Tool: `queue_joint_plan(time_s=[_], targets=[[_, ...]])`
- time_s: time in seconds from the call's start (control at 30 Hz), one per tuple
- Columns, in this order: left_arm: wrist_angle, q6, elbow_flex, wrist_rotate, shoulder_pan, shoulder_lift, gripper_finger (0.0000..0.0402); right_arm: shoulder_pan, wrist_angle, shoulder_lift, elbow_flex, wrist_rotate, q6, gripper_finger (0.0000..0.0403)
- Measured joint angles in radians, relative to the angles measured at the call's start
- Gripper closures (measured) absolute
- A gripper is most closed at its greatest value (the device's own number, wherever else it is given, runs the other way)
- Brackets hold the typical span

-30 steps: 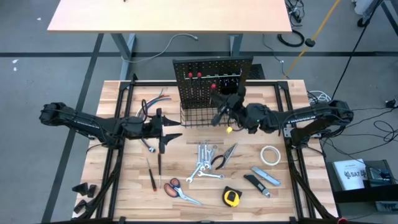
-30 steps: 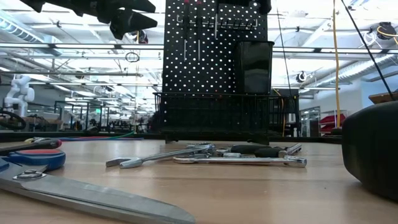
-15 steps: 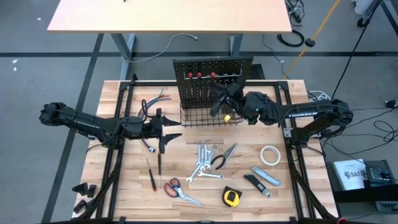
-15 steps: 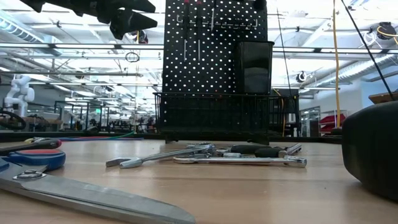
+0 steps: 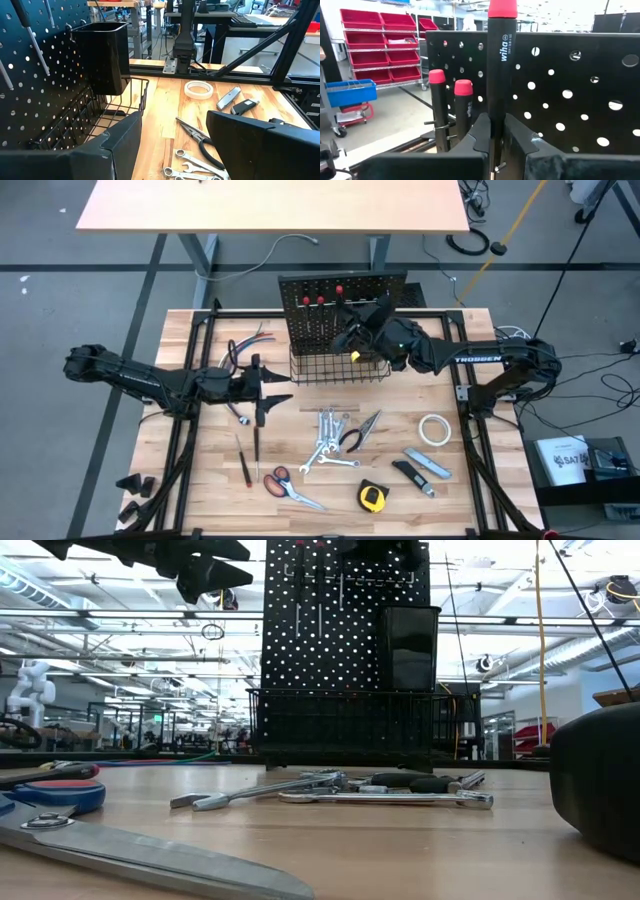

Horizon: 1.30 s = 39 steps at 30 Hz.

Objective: Hang tools onto peg board
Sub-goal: Hang the nut driver on the pegboard

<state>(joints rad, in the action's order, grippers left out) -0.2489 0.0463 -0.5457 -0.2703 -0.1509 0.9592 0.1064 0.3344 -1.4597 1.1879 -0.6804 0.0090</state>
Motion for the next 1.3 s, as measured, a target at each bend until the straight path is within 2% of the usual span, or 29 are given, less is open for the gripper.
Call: queue_joint_plan(time_s=[0.43, 0.73, 1.3], targets=[[0.005, 0.0, 0.0, 0.0, 0.0, 0.0, 0.0171, 0.024, -0.007, 0.0, 0.0, 0.006, 0.002, 0.0387], [0.005, 0.0, 0.0, 0.0, 0.0, 0.0, 0.0171, 0.025, -0.015, 0.0, 0.0, 0.0, 0.005, 0.0338], [0.005, 0.0, 0.0, 0.0, 0.0, 0.0, 0.0171, 0.025, -0.017, -0.001, 0.0, 0.001, -0.014, 0.0344]])
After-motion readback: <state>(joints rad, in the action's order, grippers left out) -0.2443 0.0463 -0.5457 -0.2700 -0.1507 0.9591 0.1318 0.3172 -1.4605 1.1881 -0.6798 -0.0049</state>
